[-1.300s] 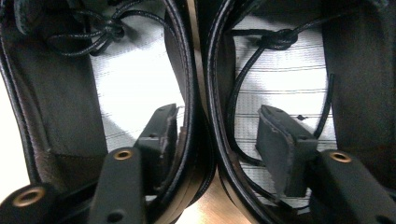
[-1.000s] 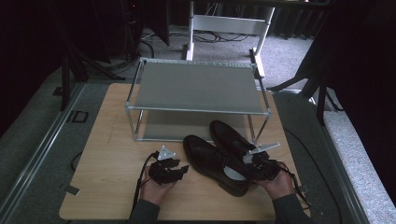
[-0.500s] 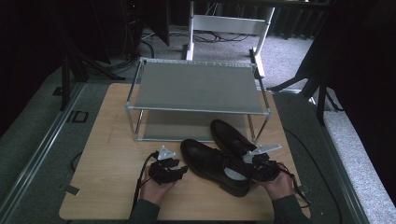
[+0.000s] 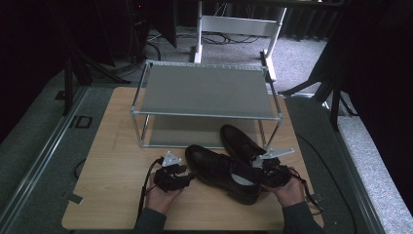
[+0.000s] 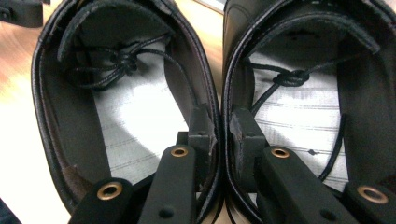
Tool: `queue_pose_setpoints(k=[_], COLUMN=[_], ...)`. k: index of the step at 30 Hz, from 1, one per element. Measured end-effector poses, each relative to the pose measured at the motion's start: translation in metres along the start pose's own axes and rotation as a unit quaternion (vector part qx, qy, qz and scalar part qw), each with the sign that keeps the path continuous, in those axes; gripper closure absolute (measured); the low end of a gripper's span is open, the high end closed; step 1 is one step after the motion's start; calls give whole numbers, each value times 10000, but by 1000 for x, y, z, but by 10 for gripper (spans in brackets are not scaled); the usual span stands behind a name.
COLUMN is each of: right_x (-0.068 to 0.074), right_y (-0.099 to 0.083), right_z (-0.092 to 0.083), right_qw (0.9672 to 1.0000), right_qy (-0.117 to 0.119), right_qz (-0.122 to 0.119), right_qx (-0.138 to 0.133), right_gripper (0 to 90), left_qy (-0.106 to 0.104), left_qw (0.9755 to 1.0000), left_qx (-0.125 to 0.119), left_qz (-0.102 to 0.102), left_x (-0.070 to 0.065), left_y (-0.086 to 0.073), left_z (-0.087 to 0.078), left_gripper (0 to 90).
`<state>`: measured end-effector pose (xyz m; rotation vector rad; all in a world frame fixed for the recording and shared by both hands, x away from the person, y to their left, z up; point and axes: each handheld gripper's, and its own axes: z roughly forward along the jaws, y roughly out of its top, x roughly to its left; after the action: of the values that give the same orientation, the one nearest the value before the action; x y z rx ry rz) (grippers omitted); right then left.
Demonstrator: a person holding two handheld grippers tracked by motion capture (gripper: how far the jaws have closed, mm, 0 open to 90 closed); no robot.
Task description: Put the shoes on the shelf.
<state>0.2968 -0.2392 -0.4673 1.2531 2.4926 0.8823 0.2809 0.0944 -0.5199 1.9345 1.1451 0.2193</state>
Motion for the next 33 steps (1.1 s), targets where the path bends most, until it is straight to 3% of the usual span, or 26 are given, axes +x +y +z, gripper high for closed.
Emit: queue_pose_setpoints(k=[14, 33], right_x=[1, -6], right_y=[22, 49], right_z=[4, 27], right_qw=[9997, 9998], right_qy=[-57, 47], right_qz=[-50, 36], right_qx=[-220, -181], right_gripper=[806, 805], left_qy=[-18, 14], left_qw=[10000, 10000], left_qx=[-44, -88], left_qz=[-30, -6], left_x=[1, 0], left_y=[2, 4], left_z=[-3, -3], left_gripper=[523, 513])
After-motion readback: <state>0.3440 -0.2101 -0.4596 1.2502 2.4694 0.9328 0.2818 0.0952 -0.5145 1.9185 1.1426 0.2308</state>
